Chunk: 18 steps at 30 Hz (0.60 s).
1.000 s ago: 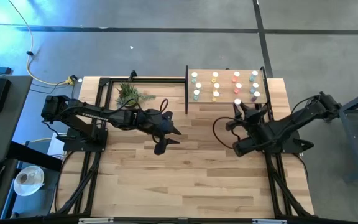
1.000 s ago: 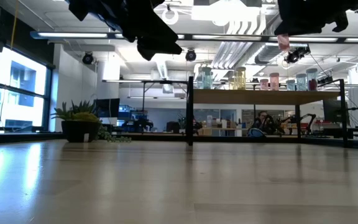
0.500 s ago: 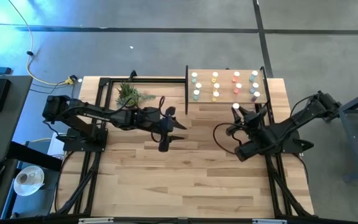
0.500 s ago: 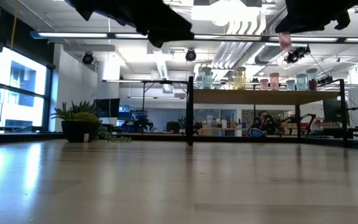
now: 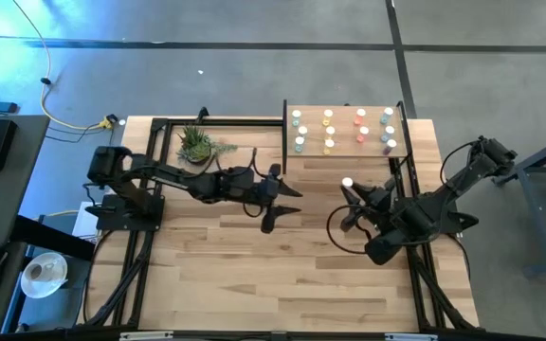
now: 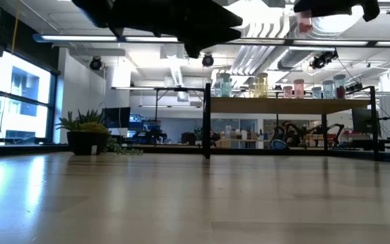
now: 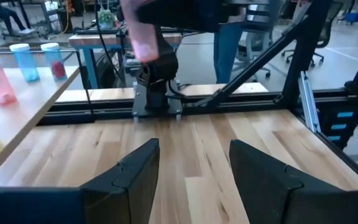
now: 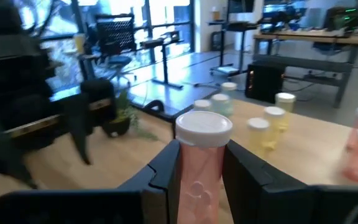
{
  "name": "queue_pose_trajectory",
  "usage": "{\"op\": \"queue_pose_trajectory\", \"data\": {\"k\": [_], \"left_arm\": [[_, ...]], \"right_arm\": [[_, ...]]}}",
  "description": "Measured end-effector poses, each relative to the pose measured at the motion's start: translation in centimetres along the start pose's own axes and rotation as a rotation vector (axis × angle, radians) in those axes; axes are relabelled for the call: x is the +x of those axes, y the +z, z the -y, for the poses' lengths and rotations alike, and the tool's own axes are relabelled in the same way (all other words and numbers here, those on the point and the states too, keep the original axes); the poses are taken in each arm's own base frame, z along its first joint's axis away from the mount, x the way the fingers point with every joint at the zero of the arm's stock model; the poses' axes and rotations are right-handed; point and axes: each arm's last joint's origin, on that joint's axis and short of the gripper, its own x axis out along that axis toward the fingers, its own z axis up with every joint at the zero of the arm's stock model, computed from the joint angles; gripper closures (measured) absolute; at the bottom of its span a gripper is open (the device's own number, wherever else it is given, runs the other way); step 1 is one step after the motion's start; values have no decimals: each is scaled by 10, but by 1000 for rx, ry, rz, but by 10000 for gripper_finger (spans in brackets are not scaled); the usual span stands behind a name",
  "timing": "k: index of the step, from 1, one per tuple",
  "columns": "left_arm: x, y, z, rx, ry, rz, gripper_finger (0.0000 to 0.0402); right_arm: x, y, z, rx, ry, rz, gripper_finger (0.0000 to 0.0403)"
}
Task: Pick and place medicine bottles onto shelf by color
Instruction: Put the pink pill bottle aligned with the other pink pill bottles on the shelf
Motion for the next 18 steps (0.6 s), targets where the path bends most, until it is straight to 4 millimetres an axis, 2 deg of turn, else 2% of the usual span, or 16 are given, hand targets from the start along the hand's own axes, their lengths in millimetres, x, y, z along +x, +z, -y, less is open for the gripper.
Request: {"op": "queue_pose_trajectory", "data": {"k": [9,18], "left_arm": [[33,-4,2,-23,-14,-7,216],[50,10,11,-15,-39,65,216]], "right_arm": [[1,11,-22,-63,146,-81,319],[0,20,-34,-98,308,-110,319]]}}
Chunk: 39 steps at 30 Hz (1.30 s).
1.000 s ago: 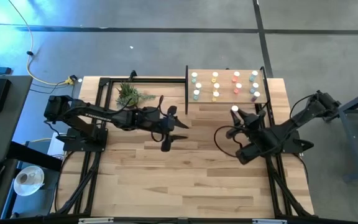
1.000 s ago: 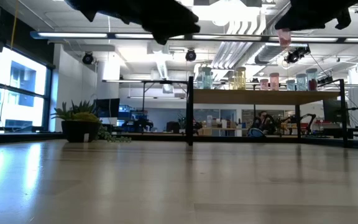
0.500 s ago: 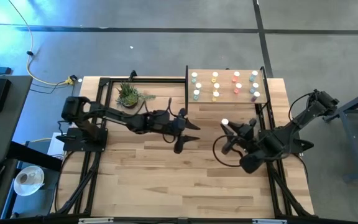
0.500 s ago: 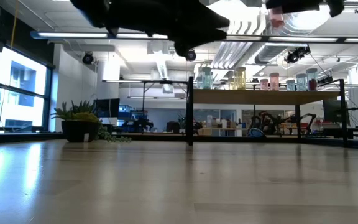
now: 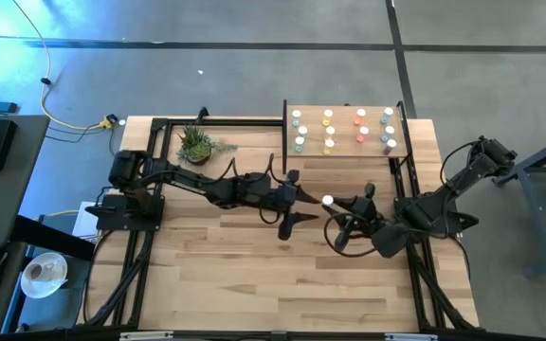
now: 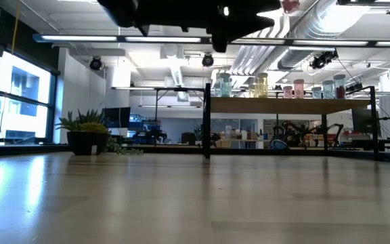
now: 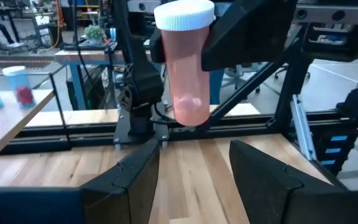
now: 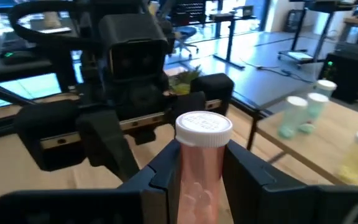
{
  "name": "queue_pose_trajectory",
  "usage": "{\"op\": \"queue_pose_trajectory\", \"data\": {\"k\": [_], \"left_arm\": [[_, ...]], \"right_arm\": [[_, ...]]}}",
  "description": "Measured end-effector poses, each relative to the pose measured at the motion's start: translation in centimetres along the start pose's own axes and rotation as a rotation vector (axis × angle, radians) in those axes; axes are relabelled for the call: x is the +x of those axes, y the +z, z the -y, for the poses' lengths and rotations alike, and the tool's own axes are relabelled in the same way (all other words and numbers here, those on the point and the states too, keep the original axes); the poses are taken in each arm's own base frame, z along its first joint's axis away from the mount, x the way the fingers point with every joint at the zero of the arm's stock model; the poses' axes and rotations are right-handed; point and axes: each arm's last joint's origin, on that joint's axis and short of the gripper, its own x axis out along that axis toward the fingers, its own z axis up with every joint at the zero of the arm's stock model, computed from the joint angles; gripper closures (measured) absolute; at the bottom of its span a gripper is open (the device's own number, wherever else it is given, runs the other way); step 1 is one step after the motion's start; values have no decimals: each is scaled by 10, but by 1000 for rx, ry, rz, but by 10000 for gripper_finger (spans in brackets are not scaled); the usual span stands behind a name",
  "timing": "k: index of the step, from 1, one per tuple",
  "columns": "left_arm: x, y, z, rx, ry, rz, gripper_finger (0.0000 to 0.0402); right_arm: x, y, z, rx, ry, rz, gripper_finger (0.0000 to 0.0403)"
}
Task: Pick and place medicine bottles onto shelf by color
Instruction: Put the pink pill bottle aligned with the other pink pill bottles on the shelf
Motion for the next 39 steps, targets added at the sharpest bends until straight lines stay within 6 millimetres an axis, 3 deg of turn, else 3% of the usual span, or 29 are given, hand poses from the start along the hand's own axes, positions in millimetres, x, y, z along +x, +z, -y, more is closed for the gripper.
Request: {"op": "queue_pose_trajectory", "data": {"k": [10,20,39], "left_arm": [[6,22,13,8,-36,64,216],[6,30,16,13,-43,131,217],[6,30,16,4,-43,129,307]], "right_arm": [[-1,12,-8,-3,107,45,319],[-1,14,-9,-1,139,49,319],[-1,14,-9,-1,134,51,319]]}}
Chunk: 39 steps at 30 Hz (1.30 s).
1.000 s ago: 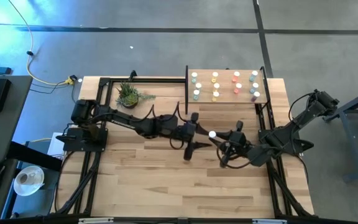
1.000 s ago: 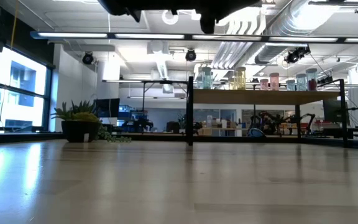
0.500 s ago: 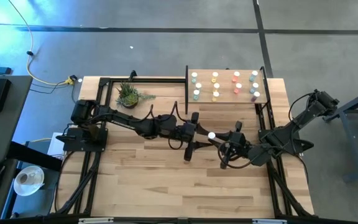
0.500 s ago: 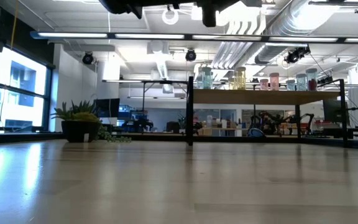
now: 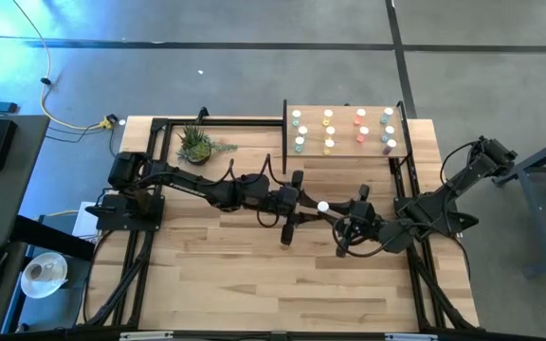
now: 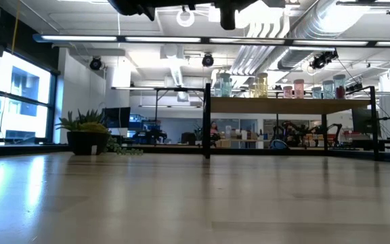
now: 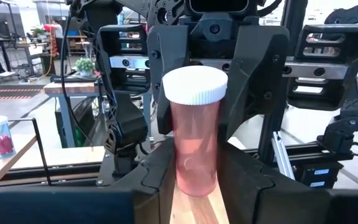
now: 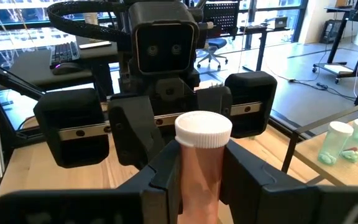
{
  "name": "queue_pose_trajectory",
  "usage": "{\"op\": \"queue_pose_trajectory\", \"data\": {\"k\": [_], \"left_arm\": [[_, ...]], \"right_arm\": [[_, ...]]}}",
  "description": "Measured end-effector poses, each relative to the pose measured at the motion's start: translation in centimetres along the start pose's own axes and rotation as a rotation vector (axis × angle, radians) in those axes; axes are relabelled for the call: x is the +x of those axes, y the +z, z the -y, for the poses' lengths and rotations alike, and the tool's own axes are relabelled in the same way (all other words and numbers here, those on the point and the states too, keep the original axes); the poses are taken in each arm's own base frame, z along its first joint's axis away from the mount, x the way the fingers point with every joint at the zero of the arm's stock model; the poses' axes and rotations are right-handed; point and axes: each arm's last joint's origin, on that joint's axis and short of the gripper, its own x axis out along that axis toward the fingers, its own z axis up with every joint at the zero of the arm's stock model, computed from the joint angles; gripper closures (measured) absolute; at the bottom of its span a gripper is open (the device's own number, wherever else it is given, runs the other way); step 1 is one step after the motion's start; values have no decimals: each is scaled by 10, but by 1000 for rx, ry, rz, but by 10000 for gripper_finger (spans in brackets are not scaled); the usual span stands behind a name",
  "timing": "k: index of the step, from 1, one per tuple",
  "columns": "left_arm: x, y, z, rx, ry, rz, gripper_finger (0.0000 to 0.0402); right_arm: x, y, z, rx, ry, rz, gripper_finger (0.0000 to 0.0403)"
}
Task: Pick and place medicine bottles onto shelf by color
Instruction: Put the pink pill bottle aligned with the other pink pill bottles on the shelf
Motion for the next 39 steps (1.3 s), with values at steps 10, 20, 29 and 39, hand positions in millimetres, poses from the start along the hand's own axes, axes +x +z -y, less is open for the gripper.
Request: {"op": "queue_pose_trajectory", "data": {"k": [10,20,29,39], "left_arm": [[0,0,0,0,0,0,312],[0,0,0,1,-1,-8,313],[0,-2,0,11,7,-30,313],[-2,-9,-14,5,61,-94,313]], "right_arm": [[0,0,0,0,2,-1,320],[0,0,0,-3,20,-8,320],[3,-1,2,-7,6,-18,253],[4,-1,4,-12,-5,-17,211]]}}
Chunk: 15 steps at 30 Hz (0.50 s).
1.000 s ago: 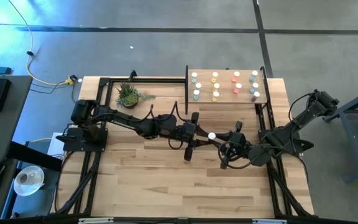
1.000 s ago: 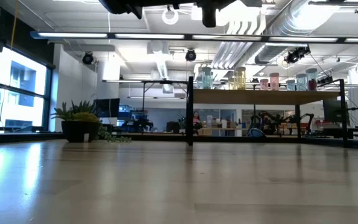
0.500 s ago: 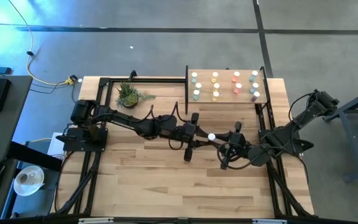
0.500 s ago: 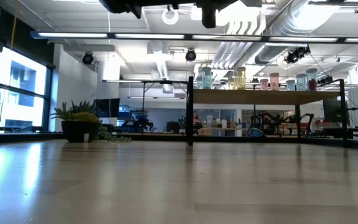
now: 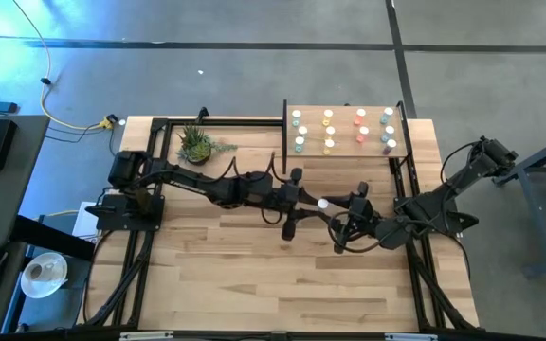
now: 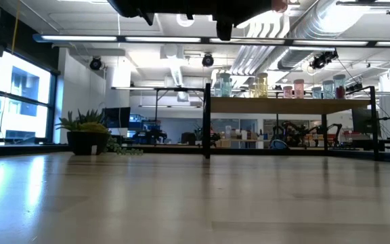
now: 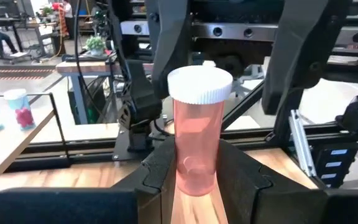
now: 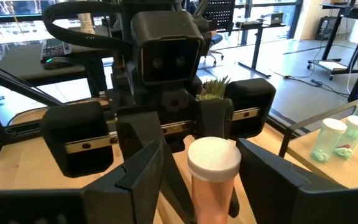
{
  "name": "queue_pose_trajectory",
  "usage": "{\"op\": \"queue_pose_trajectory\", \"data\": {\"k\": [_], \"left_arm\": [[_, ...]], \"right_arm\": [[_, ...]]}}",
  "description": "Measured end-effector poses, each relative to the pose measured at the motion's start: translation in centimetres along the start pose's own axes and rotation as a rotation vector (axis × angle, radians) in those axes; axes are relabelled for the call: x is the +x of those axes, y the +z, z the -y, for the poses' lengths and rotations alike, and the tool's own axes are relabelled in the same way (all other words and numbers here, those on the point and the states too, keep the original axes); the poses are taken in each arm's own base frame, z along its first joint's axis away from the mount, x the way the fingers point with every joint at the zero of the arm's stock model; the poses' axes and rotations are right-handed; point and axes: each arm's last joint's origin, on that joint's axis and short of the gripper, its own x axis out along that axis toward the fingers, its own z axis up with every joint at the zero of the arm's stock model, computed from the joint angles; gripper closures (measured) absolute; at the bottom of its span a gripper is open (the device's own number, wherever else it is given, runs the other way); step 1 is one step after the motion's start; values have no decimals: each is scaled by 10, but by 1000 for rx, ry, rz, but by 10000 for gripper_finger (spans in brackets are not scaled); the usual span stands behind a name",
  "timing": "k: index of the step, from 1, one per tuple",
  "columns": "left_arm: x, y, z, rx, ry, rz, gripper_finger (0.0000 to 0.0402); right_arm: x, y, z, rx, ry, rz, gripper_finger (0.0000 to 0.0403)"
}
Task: Pick and place medicine bottles onto shelf by color
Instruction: Put the pink pill bottle aligned with the other pink pill bottles on the shelf
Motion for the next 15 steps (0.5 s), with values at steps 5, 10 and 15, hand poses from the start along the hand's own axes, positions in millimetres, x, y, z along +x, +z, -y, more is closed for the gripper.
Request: {"op": "queue_pose_trajectory", "data": {"k": [5,10,15], "left_arm": [[0,-1,-6,-2,21,-13,313],[-1,-6,-9,-7,67,-59,313],[-1,-11,-10,-9,77,-117,314]], "right_arm": [[-6,5,8,1,-10,1,210],[-18,21,22,45,-11,46,210],[-23,36,39,44,-41,98,210]]}}
